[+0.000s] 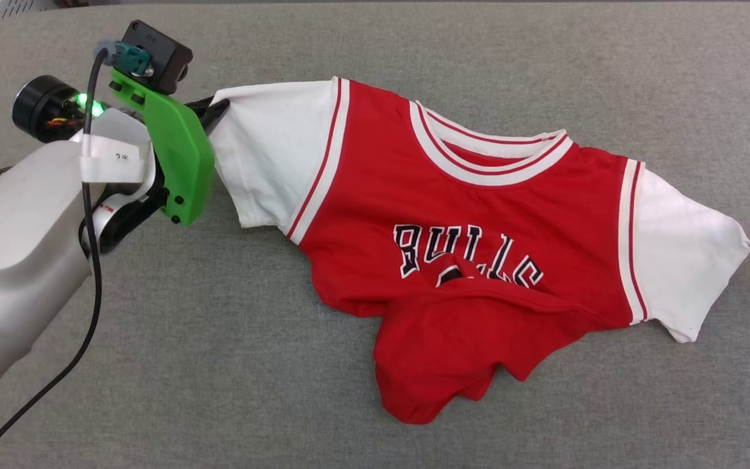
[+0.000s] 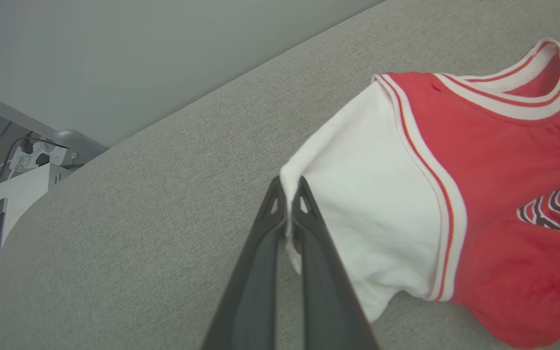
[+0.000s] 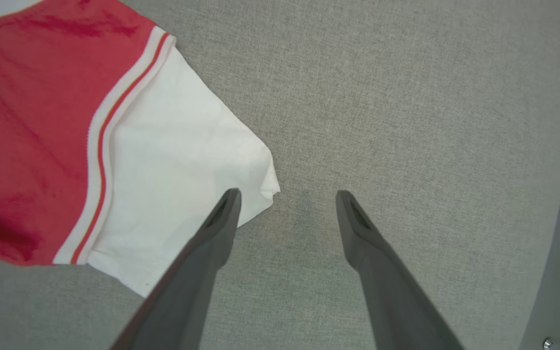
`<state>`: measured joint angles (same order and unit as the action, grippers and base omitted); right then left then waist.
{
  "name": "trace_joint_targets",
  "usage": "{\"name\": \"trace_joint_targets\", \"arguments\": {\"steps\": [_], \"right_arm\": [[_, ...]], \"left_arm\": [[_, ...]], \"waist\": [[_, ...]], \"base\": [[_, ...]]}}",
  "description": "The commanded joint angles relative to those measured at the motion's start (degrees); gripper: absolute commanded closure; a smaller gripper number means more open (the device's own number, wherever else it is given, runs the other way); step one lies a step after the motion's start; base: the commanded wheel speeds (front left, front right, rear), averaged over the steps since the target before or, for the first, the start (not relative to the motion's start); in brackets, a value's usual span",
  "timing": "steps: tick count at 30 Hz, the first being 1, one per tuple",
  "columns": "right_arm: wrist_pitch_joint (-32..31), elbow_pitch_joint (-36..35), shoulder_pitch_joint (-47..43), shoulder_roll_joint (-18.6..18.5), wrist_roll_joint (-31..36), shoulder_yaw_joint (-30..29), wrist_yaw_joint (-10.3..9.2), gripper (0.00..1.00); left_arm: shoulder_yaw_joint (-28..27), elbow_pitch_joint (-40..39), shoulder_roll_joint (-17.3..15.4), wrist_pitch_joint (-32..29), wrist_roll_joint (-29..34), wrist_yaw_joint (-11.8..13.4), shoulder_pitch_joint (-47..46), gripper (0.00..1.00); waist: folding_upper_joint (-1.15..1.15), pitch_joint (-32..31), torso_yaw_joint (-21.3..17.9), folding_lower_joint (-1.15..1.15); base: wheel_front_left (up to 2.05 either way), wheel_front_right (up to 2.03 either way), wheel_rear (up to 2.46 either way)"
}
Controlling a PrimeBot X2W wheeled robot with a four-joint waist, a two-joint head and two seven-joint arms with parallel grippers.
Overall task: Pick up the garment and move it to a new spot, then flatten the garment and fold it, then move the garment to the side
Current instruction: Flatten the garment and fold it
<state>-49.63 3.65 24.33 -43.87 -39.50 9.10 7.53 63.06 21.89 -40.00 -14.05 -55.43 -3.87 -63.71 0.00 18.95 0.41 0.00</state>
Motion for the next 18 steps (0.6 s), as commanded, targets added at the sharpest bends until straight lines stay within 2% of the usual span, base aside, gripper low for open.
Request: {"name": "trace_joint_targets", "arguments": {"steps": [1,3,4,9,12,13,14,18], "right_arm": [[-0.5,1.5,1.8,0.8,0.4,1.0,-0.04,0.00],[-1.0,3.9,3.8,1.4,1.5,3.0,-0.04,0.00],[0.1,8.1,6.1,3.2,2.4,5.3,-0.04,0.00],[2.2,14.8,6.7,5.6,2.6,9.5,-0.04,0.00],[2.4,19.9,5.3,6.7,-0.4,13.6,-0.04,0.00],[3.2,20.0,5.4,6.6,-0.7,14.2,-0.04,0.56],[4.7,20.1,5.8,6.5,-1.0,14.5,-0.04,1.00],[10.5,20.4,7.4,5.6,-2.2,15.2,-0.04,1.00]], "left_arm": [[-0.1,-0.4,0.1,0.5,0.5,0.5,-0.5,1.00],[-0.2,-1.1,0.2,0.6,0.8,0.8,-1.0,1.00],[-0.4,-1.9,0.3,0.7,1.1,1.0,-1.8,1.00],[-0.5,-2.4,0.6,0.9,1.5,1.2,-2.5,1.00],[-0.3,-2.0,0.7,1.2,1.5,1.1,-2.4,1.00],[-0.3,-1.8,0.7,1.3,1.4,1.1,-2.3,1.00],[-0.2,-1.7,0.6,1.3,1.4,1.1,-2.1,1.00],[0.1,-0.7,0.6,1.7,1.1,0.7,-1.3,1.00]], "waist": [[0.00,1.1,0.6,0.00],[0.00,1.9,0.9,0.00],[0.00,3.1,1.4,0.00],[0.00,4.4,1.9,0.00],[0.00,4.4,1.9,0.00],[0.00,4.3,1.7,0.00],[0.00,4.1,1.5,0.00],[0.00,2.1,0.9,0.00]], "base": [[0.00,0.00,0.00],[0.00,0.00,0.00],[0.00,0.00,0.00],[0.00,0.00,0.00],[0.00,0.00,0.00],[0.00,0.00,0.00],[0.00,0.00,0.00],[0.00,0.00,0.00]]}}
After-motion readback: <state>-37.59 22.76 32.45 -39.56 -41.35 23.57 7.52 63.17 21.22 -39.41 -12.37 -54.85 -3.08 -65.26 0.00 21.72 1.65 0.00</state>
